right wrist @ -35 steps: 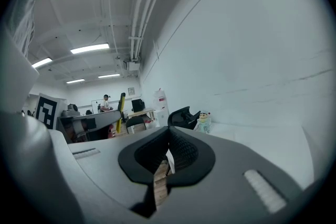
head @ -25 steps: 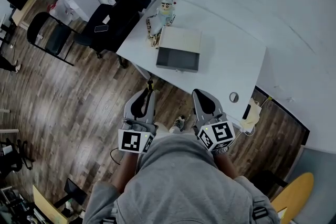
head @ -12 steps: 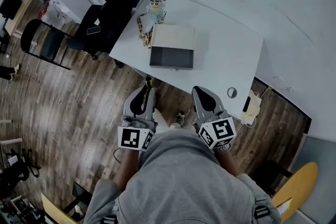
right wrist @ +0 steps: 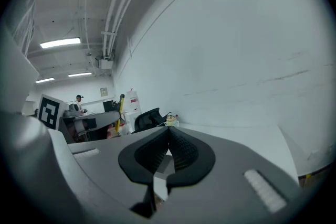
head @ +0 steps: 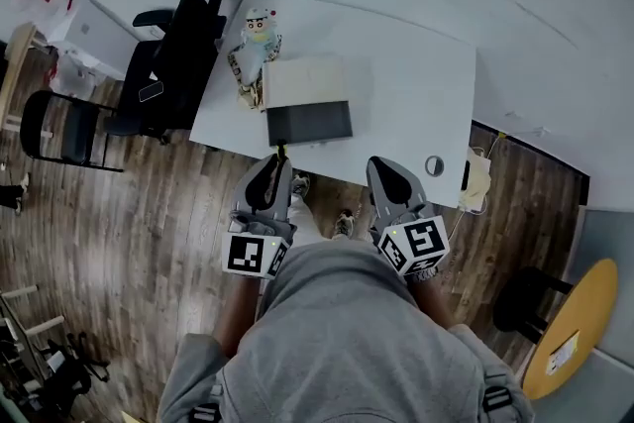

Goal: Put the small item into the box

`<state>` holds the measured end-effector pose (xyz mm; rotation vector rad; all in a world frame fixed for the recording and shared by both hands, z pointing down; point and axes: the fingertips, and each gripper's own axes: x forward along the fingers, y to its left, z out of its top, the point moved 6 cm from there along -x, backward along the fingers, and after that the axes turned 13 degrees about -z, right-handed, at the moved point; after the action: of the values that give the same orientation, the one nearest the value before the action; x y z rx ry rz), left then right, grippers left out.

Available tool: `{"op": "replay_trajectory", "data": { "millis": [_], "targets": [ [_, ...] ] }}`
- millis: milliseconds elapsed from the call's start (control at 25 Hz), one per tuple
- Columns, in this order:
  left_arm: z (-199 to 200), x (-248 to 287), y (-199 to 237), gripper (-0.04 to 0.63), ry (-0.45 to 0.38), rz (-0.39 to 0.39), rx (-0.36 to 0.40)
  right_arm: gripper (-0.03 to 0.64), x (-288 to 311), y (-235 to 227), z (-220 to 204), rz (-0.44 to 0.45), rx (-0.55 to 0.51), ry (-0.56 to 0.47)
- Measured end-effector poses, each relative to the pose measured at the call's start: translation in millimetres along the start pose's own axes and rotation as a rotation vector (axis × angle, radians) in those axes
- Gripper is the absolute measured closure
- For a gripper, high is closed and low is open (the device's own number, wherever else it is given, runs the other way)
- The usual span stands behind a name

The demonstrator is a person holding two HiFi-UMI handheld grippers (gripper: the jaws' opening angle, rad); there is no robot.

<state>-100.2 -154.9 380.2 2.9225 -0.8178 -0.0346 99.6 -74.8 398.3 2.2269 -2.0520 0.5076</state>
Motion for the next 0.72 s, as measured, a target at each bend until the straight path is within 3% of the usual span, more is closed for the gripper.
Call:
{"op": "replay_trajectory", "data": {
  "millis": [440,720],
  "targets": [
    [-4,66,67,0.548,0.053,-0.161,-0.035,0.601,53,3,17,-0.147,0.036,0.009],
    [-23,101,91,0.548,0.131,-0.296,-0.052,0.601,76,4,26,-0.230,0.049,0.004]
  ]
}}
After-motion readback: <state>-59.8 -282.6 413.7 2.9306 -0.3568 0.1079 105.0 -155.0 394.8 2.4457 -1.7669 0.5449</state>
